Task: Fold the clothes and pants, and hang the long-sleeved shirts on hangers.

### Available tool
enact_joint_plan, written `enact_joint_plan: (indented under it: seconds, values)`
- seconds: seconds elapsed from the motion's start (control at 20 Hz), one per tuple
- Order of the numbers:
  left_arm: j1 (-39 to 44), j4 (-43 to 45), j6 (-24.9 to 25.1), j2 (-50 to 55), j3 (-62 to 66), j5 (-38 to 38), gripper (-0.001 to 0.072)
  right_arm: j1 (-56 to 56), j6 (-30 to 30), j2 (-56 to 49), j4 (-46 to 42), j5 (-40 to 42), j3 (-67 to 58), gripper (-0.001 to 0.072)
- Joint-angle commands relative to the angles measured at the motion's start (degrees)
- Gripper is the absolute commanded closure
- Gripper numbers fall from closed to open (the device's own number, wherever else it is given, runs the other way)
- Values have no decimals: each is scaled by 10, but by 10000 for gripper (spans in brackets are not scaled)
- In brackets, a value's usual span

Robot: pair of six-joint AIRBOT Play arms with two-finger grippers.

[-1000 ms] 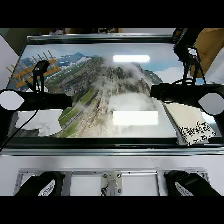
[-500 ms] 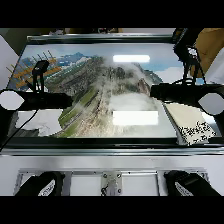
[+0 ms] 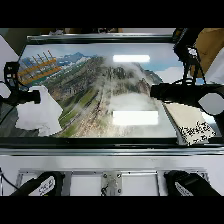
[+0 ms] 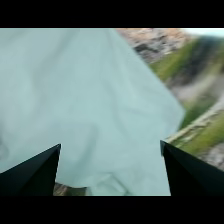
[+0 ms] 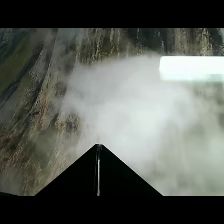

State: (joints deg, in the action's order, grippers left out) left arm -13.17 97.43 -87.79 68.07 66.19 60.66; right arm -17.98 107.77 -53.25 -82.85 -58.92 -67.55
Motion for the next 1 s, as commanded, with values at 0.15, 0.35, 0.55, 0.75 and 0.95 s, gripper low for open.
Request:
enact_joint_plan:
  seconds: [0.15, 0.35, 0.55, 0.75, 0.95]
  values:
    - [-127, 45, -8, 164, 6, -70, 7, 0, 0, 0, 0, 0, 0, 697]
    - [-131, 45, -8, 220, 6, -108, 6, 0, 0, 0, 0, 0, 0, 697]
    - [-115, 45, -14, 239, 6, -99, 292, 0, 0, 0, 0, 0, 0, 697]
    - [-92, 43, -31, 206, 43, -70, 694, 0, 0, 0, 0, 0, 0, 697]
    - [4, -8, -26, 82, 155, -26, 694, 0, 0, 0, 0, 0, 0, 697]
